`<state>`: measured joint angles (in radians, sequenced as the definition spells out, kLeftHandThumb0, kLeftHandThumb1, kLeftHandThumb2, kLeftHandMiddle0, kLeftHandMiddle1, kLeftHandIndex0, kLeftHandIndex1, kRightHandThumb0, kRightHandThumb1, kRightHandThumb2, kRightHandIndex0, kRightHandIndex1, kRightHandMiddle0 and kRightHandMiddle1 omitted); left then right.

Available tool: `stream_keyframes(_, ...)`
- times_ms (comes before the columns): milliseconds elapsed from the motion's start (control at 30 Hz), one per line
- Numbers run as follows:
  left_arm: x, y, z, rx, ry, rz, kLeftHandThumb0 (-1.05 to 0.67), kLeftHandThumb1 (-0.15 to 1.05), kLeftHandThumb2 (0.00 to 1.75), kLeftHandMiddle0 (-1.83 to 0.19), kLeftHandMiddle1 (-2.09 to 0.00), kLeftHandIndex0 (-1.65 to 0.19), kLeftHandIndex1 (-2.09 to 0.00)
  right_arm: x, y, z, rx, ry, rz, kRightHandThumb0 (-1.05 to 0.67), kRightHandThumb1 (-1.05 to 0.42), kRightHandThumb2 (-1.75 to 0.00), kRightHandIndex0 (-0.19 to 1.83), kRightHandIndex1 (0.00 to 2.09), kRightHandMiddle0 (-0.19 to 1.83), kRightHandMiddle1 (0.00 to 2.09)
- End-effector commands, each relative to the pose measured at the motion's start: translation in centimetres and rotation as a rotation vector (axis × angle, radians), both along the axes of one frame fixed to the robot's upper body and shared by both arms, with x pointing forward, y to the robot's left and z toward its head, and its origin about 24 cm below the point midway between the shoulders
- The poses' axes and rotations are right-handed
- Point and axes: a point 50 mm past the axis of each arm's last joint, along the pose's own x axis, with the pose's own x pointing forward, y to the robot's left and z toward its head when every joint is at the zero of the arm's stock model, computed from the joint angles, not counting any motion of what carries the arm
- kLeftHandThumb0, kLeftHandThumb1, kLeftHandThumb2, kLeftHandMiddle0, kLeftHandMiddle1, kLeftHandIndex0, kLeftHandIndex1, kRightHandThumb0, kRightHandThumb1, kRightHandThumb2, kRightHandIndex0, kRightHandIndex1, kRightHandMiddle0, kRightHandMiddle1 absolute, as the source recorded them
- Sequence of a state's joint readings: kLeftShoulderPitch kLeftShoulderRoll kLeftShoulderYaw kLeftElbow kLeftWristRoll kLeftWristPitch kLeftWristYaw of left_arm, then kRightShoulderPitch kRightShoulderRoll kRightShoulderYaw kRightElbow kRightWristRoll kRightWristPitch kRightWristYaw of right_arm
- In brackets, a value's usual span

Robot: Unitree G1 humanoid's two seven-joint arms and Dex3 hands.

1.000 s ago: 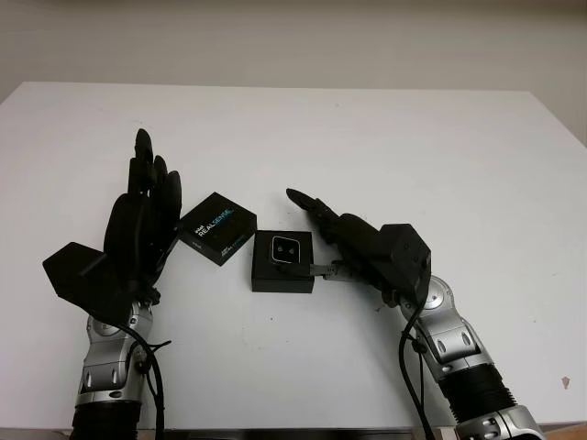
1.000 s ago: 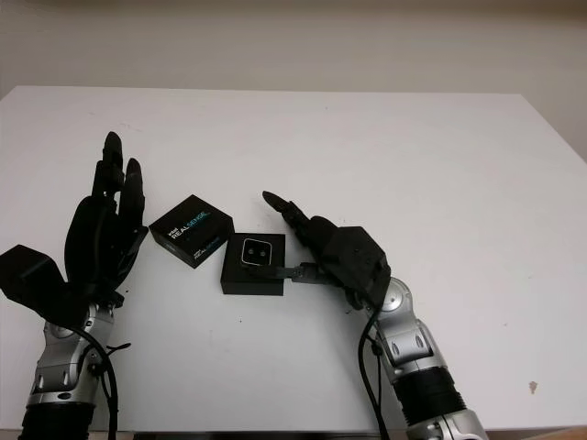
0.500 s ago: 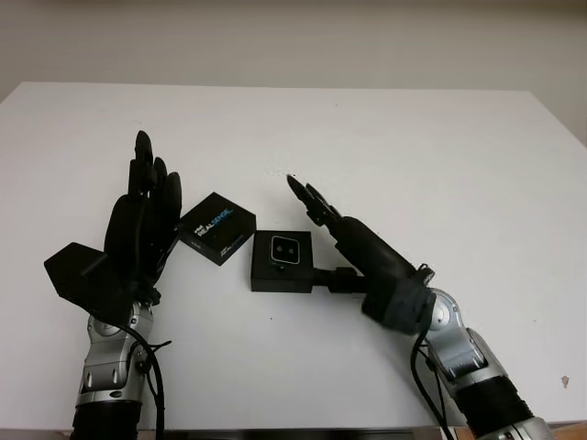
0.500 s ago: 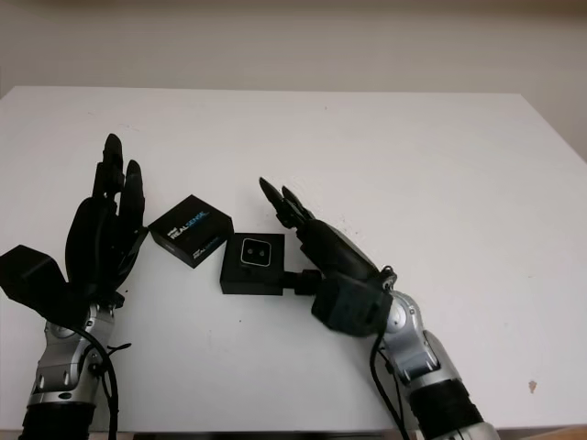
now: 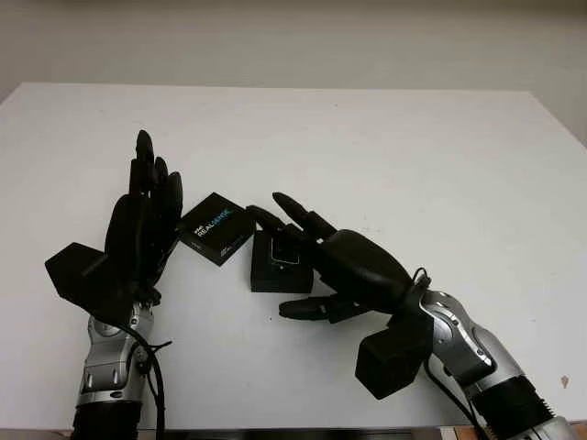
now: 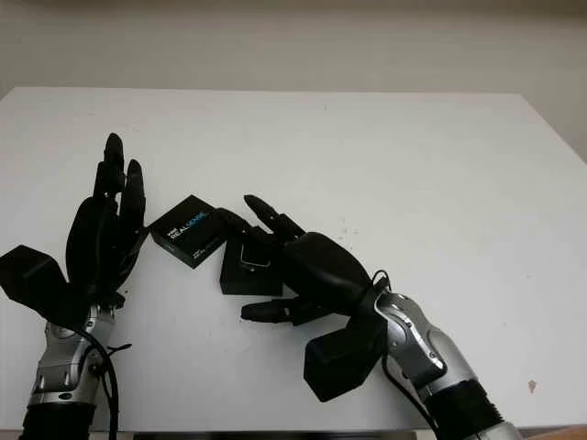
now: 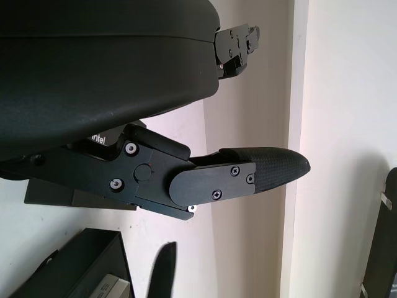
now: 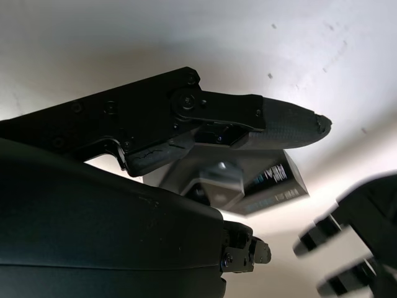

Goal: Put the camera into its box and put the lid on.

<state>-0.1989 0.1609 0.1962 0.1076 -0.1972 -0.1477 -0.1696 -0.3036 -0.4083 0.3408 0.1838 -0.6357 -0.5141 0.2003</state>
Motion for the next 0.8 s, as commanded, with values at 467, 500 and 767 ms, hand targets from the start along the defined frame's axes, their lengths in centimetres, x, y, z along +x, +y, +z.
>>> stream_keyframes(467,-0.65,-0.31,0.09,0.000,-0.014,-0.005,-0.71,1.05,0.54,0.19,0.00,0.19,0.00,0.46,0.49,0.37,-0.161,-0.041,-0.010,-0.91,-1.05,-0.54,-0.13,0.06,-0.04,0.07)
stream_keyframes(500,-0.67,-0.30,0.09,-0.001,-0.014,-0.004,-0.71,1.05,0.54,0.19,0.00,0.19,0.00,0.43,0.52,0.36,-0.171,-0.040,-0.009,-0.91,-1.05,-0.53,-0.12,0.06,-0.03,0.08)
stream_keyframes(767,-0.83,-0.45,0.13,0.011,-0.010,0.000,-0.72,1.05,0.54,0.19,0.00,0.19,0.00,0.24,0.41,0.41,-0.246,-0.052,0.015,-0.93,-1.05,-0.49,-0.12,0.06,0.11,0.14)
